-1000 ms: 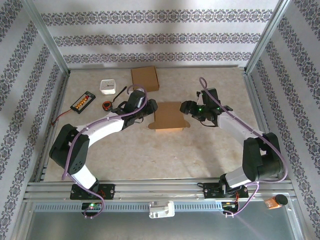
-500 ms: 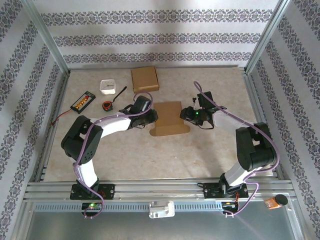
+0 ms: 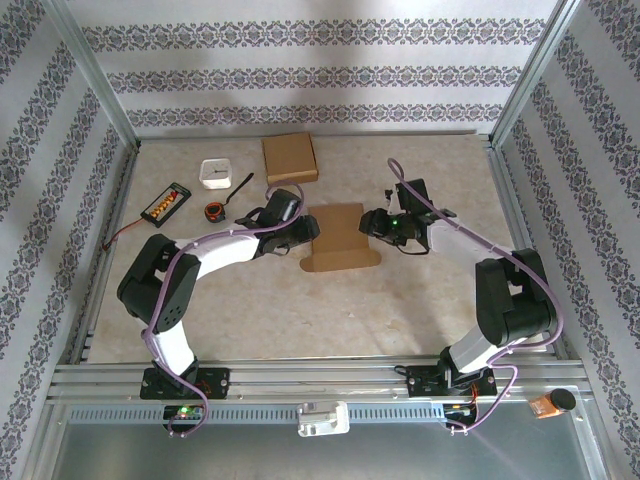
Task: Fold the paper box
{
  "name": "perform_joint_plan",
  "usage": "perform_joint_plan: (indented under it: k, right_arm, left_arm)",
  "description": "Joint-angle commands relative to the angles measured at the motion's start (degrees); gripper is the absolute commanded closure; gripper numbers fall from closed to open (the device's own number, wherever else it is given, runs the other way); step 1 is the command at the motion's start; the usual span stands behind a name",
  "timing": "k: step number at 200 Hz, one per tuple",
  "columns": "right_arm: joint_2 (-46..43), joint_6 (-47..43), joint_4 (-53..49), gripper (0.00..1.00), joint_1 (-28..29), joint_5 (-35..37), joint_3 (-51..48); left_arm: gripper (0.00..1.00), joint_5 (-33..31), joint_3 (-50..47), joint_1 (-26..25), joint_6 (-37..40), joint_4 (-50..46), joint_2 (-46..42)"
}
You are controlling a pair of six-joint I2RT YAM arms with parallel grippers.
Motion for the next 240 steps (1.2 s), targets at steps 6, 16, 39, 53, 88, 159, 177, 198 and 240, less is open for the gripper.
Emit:
perform_joint_plan:
  k: [6, 16, 39, 53, 88, 159, 177, 198, 240]
  right_arm:
    - [2.18, -0.54, -0.15, 0.58, 0.57, -0.95, 1.54]
    - [3.03, -0.67, 0.09, 0.59, 0.92, -0.84, 1.25]
    - [4.78, -1.08, 0.49, 0.6, 1.28, 1.07, -0.2]
    - [5.66, -1.48, 0.89, 0.6, 1.34, 2.37, -1.24]
    - [6.68, -2.19, 1.0, 0.63, 1.39, 2.47, -1.92]
    - [2.88, -1.36, 0.84, 0.59, 1.39, 1.53, 1.26]
    - [5.19, -1.29, 1.15, 0.57, 1.35, 1.22, 1.49]
    - [7.33, -0.58, 2.0, 0.51, 1.38, 0.84, 0.77]
    - [8.81, -0.67, 2.98, 0.58, 1.16, -0.34, -0.43]
  left_arm:
    - [0.52, -0.62, 1.08, 0.22, 1.12, 0.19, -1.26]
    - [0.51, -0.62, 0.9, 0.24, 1.16, 0.16, -1.08]
    - [0.51, -0.24, 0.91, 0.32, 0.52, 0.09, -0.56]
    - [0.52, 0.57, 0.95, 0.32, 0.19, 0.28, -0.16]
    - [0.51, 0.52, 1.16, 0.28, 0.37, 0.25, 0.06]
    - [0.51, 0.52, 1.13, 0.48, 0.58, 0.9, -1.0]
    - [0.51, 2.08, 0.51, 0.47, 0.51, 2.45, 0.0]
    - [0.52, 6.64, 1.55, 0.36, -0.19, 2.22, 2.82]
    - [0.63, 7.33, 0.87, 0.32, -1.6, 3.09, 5.1]
